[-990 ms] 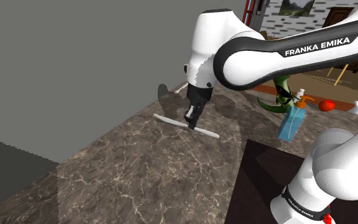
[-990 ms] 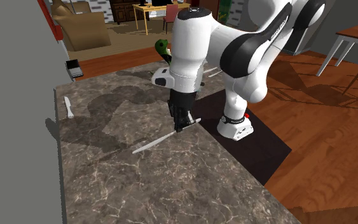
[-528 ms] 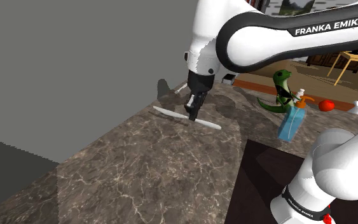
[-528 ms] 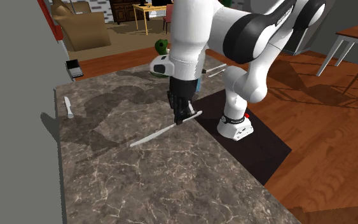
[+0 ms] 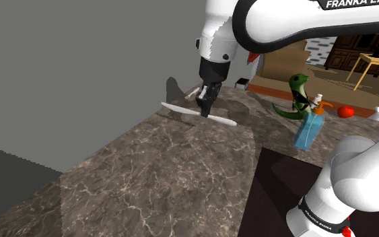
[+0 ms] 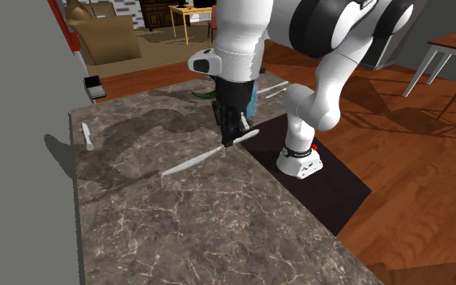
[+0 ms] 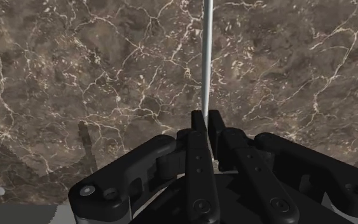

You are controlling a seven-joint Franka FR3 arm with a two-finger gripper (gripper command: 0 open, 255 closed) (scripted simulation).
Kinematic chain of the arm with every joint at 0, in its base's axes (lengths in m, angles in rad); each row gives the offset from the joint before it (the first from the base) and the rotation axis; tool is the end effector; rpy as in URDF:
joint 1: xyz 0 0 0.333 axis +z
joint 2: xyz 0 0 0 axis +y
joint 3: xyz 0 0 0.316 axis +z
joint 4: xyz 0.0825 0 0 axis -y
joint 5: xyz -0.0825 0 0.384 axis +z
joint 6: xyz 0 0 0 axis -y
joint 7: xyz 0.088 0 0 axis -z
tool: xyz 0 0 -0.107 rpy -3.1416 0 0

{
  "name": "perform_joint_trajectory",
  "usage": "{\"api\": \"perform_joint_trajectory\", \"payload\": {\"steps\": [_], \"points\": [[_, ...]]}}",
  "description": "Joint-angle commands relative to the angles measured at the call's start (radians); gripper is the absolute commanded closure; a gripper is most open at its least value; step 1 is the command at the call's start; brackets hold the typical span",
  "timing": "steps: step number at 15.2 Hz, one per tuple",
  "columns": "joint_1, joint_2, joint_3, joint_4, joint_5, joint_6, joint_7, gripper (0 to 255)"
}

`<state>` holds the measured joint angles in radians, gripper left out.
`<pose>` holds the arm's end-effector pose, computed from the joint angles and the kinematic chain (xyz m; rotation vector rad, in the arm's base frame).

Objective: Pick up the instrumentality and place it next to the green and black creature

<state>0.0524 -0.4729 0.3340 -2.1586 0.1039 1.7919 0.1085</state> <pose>0.3831 0.1899 0.5795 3.0905 0.3590 0.1451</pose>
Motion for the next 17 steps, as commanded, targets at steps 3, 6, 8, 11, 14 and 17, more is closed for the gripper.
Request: {"api": "perform_joint_trajectory", "payload": {"steps": [3, 6, 8, 11, 14, 17], "points": [[-0.003, 0.004, -0.006, 0.058, -0.004, -0.055, -0.002, 255], [-0.006, 0.011, -0.009, 0.104, -0.008, -0.094, -0.002, 255], [-0.007, 0.017, -0.010, 0.136, -0.010, -0.120, -0.001, 255], [-0.010, 0.027, -0.012, 0.186, -0.014, -0.160, 0.000, 255], [-0.012, 0.040, -0.012, 0.238, -0.018, -0.199, 0.001, 255], [-0.015, 0.054, -0.013, 0.292, -0.022, -0.239, 0.003, 255]]}}
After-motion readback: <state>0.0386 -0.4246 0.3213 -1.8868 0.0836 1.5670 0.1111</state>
